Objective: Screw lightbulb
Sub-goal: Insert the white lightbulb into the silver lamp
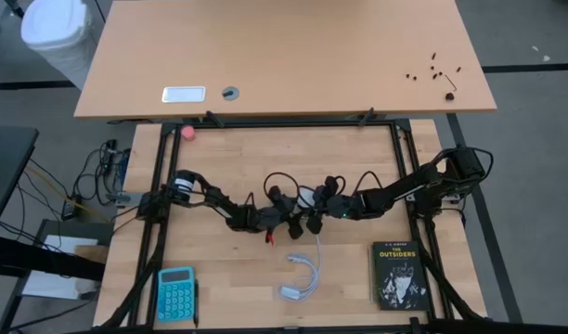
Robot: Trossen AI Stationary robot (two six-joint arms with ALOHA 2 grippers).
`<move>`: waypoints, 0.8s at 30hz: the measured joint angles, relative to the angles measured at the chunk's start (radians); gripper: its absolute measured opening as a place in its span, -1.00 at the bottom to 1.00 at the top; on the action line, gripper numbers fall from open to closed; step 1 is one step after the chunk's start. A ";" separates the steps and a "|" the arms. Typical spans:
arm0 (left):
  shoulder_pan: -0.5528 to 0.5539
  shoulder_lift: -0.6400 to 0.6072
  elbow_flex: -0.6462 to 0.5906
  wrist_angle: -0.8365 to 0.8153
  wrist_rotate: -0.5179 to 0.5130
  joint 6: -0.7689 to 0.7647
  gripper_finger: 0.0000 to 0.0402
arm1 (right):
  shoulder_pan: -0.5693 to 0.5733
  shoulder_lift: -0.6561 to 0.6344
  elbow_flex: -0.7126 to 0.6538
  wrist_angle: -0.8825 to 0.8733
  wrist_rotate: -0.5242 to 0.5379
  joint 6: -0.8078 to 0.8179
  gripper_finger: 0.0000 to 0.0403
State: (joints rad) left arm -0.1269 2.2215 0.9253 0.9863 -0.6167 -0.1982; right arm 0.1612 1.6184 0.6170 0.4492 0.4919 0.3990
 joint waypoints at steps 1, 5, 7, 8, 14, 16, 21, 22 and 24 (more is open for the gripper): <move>-0.002 0.000 0.001 -0.002 -0.007 -0.002 0.04 | 0.000 0.000 0.000 0.000 0.003 0.012 0.14; -0.006 0.000 0.002 -0.003 -0.043 -0.021 0.04 | 0.000 0.000 0.000 0.001 0.009 0.037 0.14; -0.006 0.000 0.002 -0.003 -0.055 -0.026 0.04 | -0.001 0.000 0.005 -0.002 0.010 0.043 0.14; -0.007 0.000 0.002 -0.004 -0.062 -0.029 0.04 | -0.001 0.000 0.009 -0.005 0.010 0.042 0.14; -0.007 0.000 0.002 -0.003 -0.076 -0.040 0.04 | -0.002 0.000 0.034 -0.039 0.004 0.019 0.17; -0.007 0.000 0.002 -0.002 -0.073 -0.041 0.04 | -0.007 0.000 0.039 -0.059 -0.009 0.020 0.20; -0.014 0.000 0.002 -0.002 -0.071 -0.040 0.04 | -0.026 0.000 0.039 -0.062 -0.046 0.025 0.32; -0.016 0.000 0.002 -0.002 -0.071 -0.040 0.04 | -0.029 0.000 0.039 -0.062 -0.055 0.024 0.34; -0.018 -0.001 0.002 -0.007 -0.071 -0.040 0.04 | -0.033 -0.001 0.039 -0.065 -0.072 0.017 0.38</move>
State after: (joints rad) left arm -0.1448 2.2207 0.9276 0.9797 -0.6876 -0.2379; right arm 0.1281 1.6173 0.6563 0.3844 0.4199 0.4165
